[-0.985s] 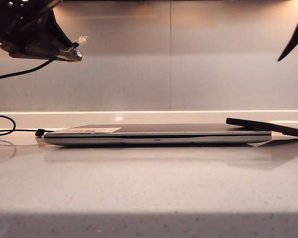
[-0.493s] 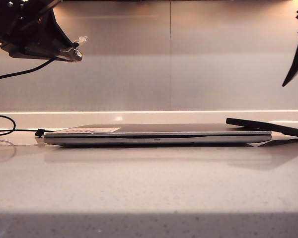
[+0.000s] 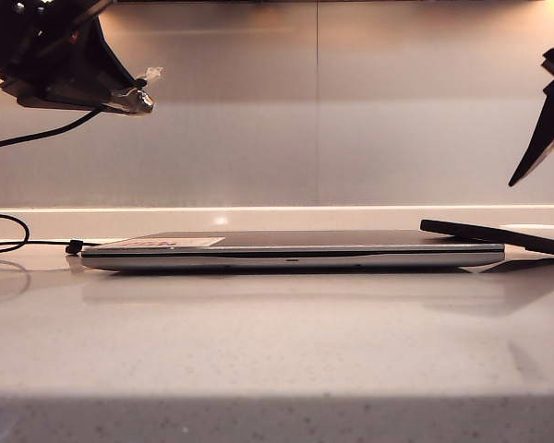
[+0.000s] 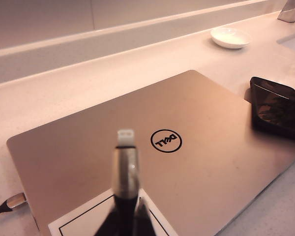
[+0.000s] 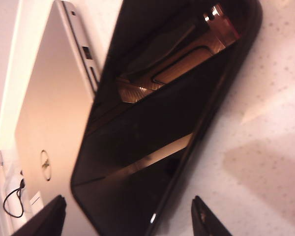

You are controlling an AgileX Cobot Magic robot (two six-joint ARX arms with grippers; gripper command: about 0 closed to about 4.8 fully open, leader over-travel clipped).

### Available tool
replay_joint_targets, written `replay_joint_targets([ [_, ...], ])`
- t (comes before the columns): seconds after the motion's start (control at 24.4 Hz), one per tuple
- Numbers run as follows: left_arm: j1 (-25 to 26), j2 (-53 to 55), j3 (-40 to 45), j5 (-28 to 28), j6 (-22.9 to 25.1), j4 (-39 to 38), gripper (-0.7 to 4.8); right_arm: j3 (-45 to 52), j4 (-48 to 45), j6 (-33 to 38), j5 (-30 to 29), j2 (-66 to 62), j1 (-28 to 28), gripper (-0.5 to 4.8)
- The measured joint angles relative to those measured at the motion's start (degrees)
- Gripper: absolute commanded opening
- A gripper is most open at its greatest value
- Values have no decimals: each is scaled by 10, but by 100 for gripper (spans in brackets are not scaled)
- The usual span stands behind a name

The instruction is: Pick up the charging cable and the phone, plug the charging cable into the charging port on the phone, and finally place them back on the table.

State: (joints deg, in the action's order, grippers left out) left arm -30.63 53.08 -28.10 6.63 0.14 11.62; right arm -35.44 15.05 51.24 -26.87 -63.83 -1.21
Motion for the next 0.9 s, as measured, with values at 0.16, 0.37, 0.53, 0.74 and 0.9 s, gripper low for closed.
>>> replay_joint_targets([
  [0.16, 0, 0, 0, 0, 0, 0, -6, 1, -17, 2, -15, -35, 0, 346],
  [0.37, 0, 0, 0, 0, 0, 0, -6, 1, -59, 26, -27, -58, 0, 346],
  [0.53, 0, 0, 0, 0, 0, 0, -6, 0, -72, 29, -39, -84, 0, 334],
  [0.74, 0, 0, 0, 0, 0, 1, -6, -5, -122, 30, -66, -125, 0, 333],
  [0.9, 0, 0, 0, 0, 0, 1, -6, -7, -136, 31, -68, -137, 0, 333],
])
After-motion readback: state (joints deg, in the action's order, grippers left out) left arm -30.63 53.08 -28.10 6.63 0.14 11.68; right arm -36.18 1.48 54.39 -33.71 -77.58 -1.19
